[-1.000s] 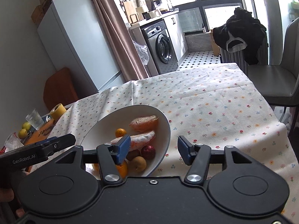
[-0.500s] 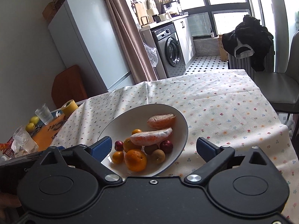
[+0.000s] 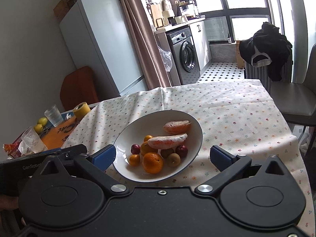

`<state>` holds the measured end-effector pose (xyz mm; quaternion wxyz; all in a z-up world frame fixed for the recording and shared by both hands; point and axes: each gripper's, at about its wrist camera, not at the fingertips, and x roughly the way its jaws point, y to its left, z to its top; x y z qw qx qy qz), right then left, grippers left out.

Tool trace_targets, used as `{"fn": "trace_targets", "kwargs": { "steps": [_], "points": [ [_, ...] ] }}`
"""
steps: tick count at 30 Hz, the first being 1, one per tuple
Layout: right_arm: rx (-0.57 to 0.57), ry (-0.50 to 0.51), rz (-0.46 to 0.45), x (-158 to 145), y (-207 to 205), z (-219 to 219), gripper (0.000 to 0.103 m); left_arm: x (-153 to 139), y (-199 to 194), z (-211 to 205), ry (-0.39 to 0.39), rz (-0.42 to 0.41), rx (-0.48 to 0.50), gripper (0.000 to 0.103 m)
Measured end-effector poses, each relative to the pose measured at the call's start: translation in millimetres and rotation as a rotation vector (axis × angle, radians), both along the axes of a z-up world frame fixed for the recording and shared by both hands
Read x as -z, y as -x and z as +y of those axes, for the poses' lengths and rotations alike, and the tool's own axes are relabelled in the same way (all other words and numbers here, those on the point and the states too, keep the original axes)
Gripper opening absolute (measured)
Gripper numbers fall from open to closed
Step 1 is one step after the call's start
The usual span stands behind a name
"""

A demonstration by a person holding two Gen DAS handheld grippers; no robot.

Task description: Organize fruits

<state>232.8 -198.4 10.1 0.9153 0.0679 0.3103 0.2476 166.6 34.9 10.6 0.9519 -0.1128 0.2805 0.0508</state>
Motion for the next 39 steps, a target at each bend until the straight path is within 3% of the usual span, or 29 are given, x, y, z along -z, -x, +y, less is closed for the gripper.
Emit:
{"fn": "trace_targets", "kwargs": {
  "steps": [10,39],
  "points": [
    [0.01,0.006,-0.033,-6,26,-9,0.103,-12,32,-15,-0.082,0.006,-0.041,0.103],
    [0.001,0.06,-0.09,-21,91,-22,0.103,-26,104,-29,-0.133,-0.028,-0.04,0.103]
  ]
}}
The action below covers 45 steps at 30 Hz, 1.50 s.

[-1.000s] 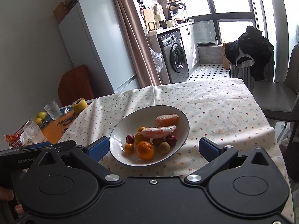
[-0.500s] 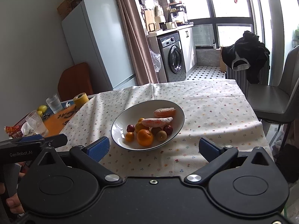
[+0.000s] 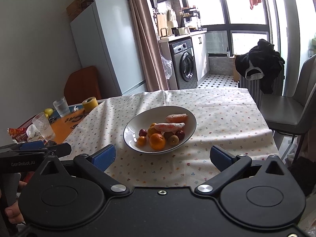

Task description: Organize fruits

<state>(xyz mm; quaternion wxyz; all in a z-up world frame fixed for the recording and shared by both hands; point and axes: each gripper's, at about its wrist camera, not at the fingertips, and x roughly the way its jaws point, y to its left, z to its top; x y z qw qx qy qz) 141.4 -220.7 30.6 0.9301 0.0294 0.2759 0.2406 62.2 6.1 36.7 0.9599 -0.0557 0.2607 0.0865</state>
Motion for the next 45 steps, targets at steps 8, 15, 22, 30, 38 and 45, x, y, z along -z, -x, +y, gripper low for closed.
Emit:
{"fn": "trace_targets", "kwargs": {
  "steps": [8,15,22,30,38,45],
  "points": [
    [-0.001,0.021,-0.018,-8,15,1,0.103,-2,15,2,0.027,-0.019,0.016,0.103],
    [-0.01,0.043,-0.036,-14,30,0,0.103,-5,26,0,0.025,-0.028,0.024,0.103],
    [-0.002,0.033,-0.038,-15,30,-3,0.103,-10,29,1,0.014,-0.04,0.024,0.103],
    [-0.003,0.031,-0.037,-15,32,-2,0.103,-11,31,2,0.026,-0.035,0.038,0.103],
    [-0.001,0.036,-0.028,-14,33,4,0.103,-17,34,0,0.004,-0.039,0.031,0.103],
    [0.004,0.044,-0.029,-14,35,5,0.103,-18,34,5,0.003,-0.036,0.012,0.103]
  ]
}}
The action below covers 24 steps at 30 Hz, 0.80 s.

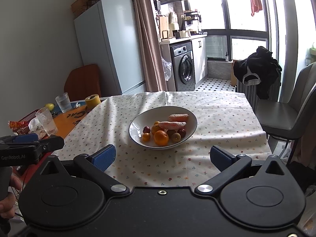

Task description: Organize fruits

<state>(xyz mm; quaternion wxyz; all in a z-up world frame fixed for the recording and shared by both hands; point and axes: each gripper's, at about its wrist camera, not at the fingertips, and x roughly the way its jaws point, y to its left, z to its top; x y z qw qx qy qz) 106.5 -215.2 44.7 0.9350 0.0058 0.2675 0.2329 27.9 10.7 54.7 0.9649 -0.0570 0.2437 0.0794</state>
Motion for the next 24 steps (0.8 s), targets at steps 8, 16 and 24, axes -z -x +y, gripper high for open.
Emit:
{"fn": "trace_targets", "kwargs": {
  "steps": [8,16,24],
  "points": [
    [-0.003,0.001,0.001,0.2,-0.1,0.8,0.103,5.5,-3.2,0.3,-0.001,0.016,0.002,0.103],
    [-0.003,0.008,0.002,1.4,0.8,2.0,0.103,6.3,-3.9,0.7,-0.001,0.016,0.006,0.103],
    [-0.008,0.012,-0.012,0.4,2.5,2.2,0.103,8.6,-5.1,2.2,-0.002,0.022,0.011,0.103]
  ]
}}
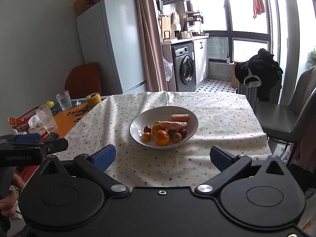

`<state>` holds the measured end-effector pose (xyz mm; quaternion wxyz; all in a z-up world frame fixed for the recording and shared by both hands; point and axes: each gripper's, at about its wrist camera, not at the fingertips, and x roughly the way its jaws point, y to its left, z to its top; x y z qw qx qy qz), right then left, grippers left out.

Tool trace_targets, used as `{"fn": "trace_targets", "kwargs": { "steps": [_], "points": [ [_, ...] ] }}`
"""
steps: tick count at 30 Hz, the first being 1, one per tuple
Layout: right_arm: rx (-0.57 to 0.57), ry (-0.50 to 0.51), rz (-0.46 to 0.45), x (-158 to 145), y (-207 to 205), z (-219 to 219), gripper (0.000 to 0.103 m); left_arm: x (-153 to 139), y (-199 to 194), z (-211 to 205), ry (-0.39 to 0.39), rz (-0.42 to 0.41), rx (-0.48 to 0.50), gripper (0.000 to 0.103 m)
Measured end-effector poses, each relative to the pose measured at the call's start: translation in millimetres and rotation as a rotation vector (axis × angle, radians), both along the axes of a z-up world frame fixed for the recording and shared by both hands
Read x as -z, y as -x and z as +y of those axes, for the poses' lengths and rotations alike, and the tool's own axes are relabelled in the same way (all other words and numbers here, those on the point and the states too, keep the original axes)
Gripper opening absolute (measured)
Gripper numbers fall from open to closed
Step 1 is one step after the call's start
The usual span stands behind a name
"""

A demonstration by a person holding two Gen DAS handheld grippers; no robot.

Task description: Organize fruits

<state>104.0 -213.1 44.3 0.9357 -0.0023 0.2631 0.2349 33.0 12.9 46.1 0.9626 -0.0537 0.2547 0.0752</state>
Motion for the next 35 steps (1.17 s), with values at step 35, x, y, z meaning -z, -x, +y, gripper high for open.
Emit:
{"fn": "trace_targets", "kwargs": {
  "steps": [35],
  "points": [
    [0.001,0.009,-0.007,1.1,-1.5,-0.3,0.103,-1.3,0.8,-3.3,-0.009,0.002,0.026,0.103]
  ]
}}
